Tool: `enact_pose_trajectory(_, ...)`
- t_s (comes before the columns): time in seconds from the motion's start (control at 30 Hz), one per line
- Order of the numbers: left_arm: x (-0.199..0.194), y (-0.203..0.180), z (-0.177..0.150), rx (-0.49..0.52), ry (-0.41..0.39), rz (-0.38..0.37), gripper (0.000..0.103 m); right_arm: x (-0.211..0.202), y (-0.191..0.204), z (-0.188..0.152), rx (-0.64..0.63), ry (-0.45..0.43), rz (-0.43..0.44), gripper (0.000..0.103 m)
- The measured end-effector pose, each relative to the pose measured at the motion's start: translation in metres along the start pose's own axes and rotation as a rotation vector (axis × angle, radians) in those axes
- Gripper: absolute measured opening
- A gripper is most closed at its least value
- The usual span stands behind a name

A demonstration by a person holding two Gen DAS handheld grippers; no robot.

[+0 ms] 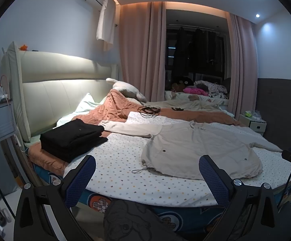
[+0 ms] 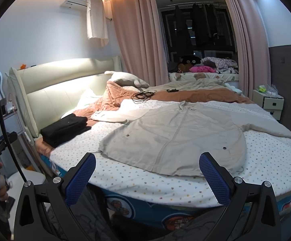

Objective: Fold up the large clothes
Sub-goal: 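Move both tools toward the beige jacket lying on the bed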

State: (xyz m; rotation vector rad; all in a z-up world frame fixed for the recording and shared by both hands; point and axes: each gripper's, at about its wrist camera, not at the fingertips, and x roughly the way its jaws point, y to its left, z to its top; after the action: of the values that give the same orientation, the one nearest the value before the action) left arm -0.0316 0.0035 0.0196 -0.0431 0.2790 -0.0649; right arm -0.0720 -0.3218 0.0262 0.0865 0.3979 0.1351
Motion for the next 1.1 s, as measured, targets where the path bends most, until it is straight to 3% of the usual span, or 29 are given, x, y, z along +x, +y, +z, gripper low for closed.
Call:
enact_pose_trajectory(0.43,0.03,0.007,0.007,0.02,0.021,0.009,0.1,0.041,0.0,0.007,0.01,0.04,-0.002,0.102)
enact_pose_trajectory(0.53,0.044,0.01,0.009,0.023,0.036,0.019,0.098,0.058,-0.003,0.01,0.019,0.059,-0.011,0.098)
enact_pose_trajectory(1.1,0.149,0.035,0.028,-0.046,0.119,0.06,0.098,0.169,-0.015,0.048,0.025,0.121,0.015,0.098)
